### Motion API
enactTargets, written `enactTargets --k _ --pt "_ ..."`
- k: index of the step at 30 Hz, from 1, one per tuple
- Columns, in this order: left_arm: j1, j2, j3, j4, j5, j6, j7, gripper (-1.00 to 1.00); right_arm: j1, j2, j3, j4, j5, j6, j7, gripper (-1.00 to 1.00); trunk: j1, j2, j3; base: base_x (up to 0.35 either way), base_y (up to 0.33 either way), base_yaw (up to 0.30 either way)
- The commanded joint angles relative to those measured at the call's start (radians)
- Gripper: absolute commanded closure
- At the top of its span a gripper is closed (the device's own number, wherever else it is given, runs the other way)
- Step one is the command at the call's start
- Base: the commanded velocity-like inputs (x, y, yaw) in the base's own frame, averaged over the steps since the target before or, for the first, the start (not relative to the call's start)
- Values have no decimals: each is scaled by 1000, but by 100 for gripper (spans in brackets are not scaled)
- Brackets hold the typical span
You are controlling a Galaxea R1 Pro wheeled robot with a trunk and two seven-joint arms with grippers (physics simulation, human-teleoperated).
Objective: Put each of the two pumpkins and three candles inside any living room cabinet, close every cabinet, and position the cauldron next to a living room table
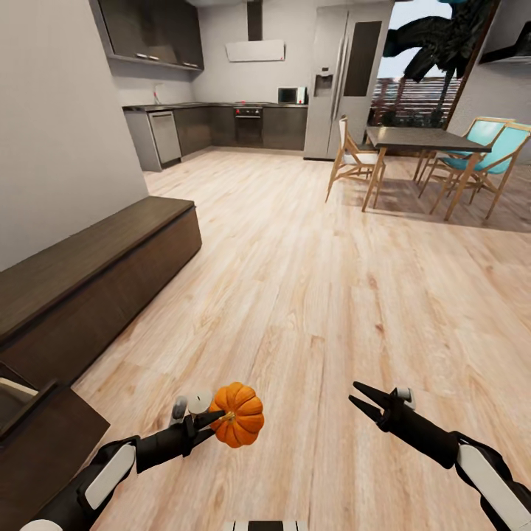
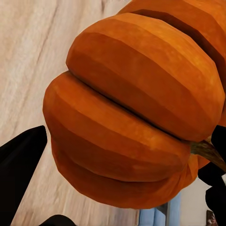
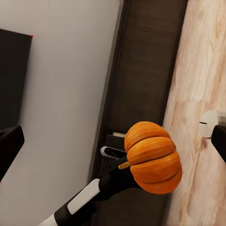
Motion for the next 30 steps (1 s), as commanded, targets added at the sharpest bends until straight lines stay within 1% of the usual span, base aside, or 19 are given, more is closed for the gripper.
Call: enactTargets --k 1,5,7,10,14,23,30 --pt "0 1 -4 0 7 5 2 100 -1 -1 2 1 -8 6 0 -100 -1 0 3 0 0 0" --pt "-1 1 -4 0 7 6 2 100 -1 -1 2 2 -9 6 5 -100 -2 1 19 0 0 0" --pt "-1 1 -4 0 7 7 2 100 -1 -2 3 2 -21 6 0 -100 -3 1 26 0 0 0" --pt "-1 1 -4 0 7 7 2 100 -1 -1 3 3 -23 6 -1 -100 -5 2 38 0 0 0" --pt "-1 1 -4 0 8 7 2 100 -1 -1 2 3 -24 6 -2 -100 -5 2 38 0 0 -18" --pt "-1 2 -1 0 17 7 1 100 -1 -1 1 8 -25 6 -3 -100 -5 2 48 19 0 -196" --pt "-1 2 1 0 19 5 -3 100 -1 -1 1 9 -25 6 -2 -100 -5 2 56 282 -6 -225"
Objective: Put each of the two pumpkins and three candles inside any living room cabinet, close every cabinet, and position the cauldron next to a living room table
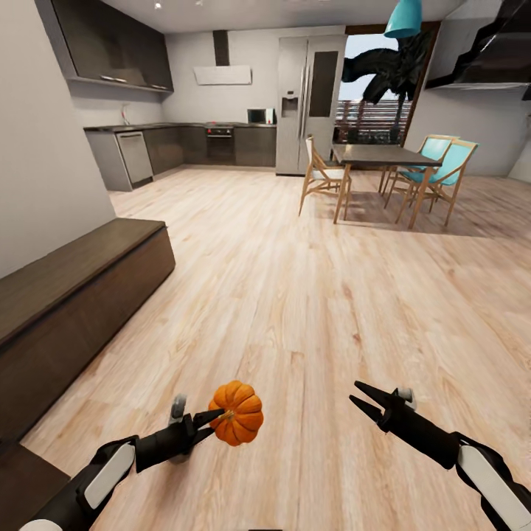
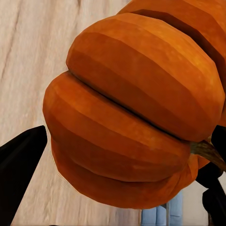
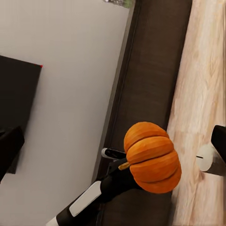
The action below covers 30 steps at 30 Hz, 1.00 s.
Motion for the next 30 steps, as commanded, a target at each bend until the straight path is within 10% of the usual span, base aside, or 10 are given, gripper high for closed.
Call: enactTargets --k 1,30 --pt "0 1 -3 -1 10 7 2 100 -1 -1 2 1 -8 6 -1 -100 0 0 0 318 -56 -176" --pt "0 -4 -8 2 -2 7 6 100 -1 -2 2 1 -23 6 -2 -100 0 0 1 320 -116 -129"
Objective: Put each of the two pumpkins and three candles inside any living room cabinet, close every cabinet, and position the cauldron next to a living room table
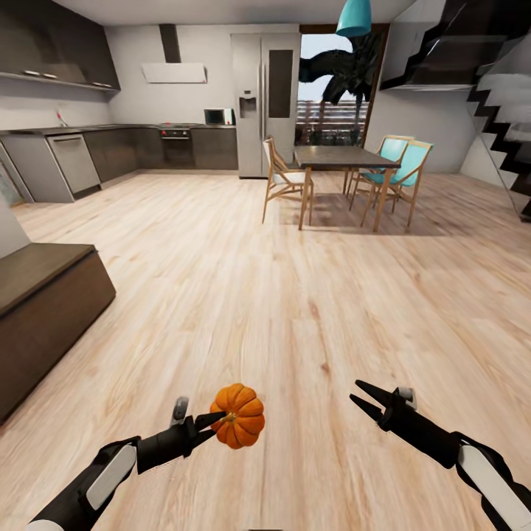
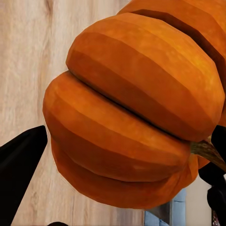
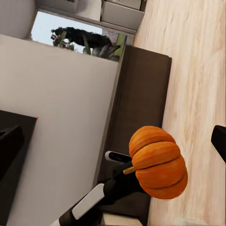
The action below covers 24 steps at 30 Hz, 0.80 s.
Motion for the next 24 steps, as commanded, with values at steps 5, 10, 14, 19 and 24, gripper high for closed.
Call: enactTargets --k 5,10,14,19,24 --pt "-1 1 -3 -1 16 10 2 100 0 -1 2 0 -8 6 -1 -100 0 0 -1 321 -99 -26" --pt "-1 0 -3 -1 16 10 2 100 0 -1 3 1 -10 6 -1 -100 0 0 0 320 -89 -220" --pt "0 0 -3 -1 16 10 2 100 0 0 3 1 -12 6 -1 -100 0 0 1 320 -88 -269" --pt "0 0 -3 4 16 10 2 100 0 0 3 1 -12 6 -1 -100 0 0 3 320 -88 -274" --pt "-1 -1 -3 4 16 10 2 100 -1 -1 3 2 -13 6 0 -100 0 0 6 320 -87 -274"
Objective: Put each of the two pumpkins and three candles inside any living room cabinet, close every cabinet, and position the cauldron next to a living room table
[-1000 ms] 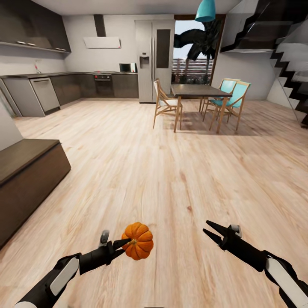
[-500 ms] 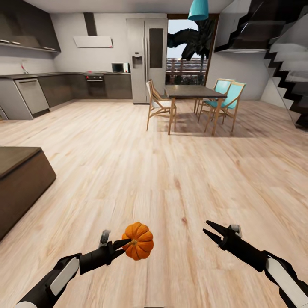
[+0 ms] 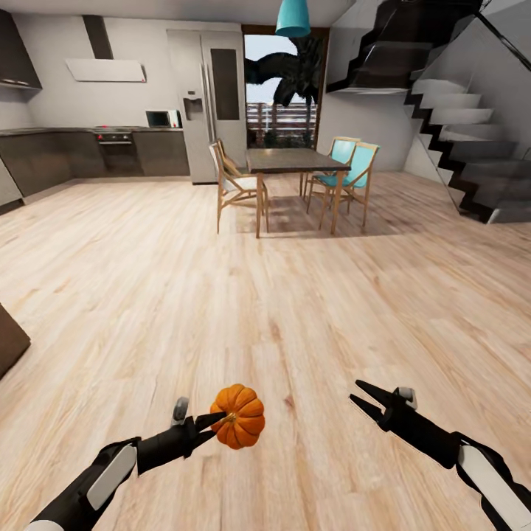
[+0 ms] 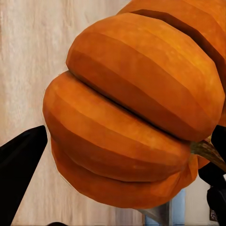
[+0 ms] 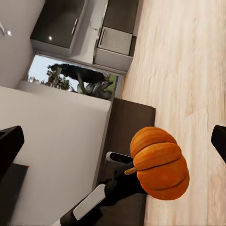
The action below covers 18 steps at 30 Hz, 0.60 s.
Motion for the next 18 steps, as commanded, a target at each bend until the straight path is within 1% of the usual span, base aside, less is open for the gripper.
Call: enactTargets --k 1,9,18 --pt "0 1 -3 -1 15 10 2 100 -1 -1 2 1 -8 6 -1 -100 0 0 0 320 -88 -274" --pt "0 1 -3 0 15 10 2 100 -1 -1 1 29 -10 6 1 -100 0 0 4 320 -88 -274" --pt "-1 0 -3 0 15 10 2 100 -1 -1 1 33 -14 5 3 -100 0 0 9 321 -88 -275"
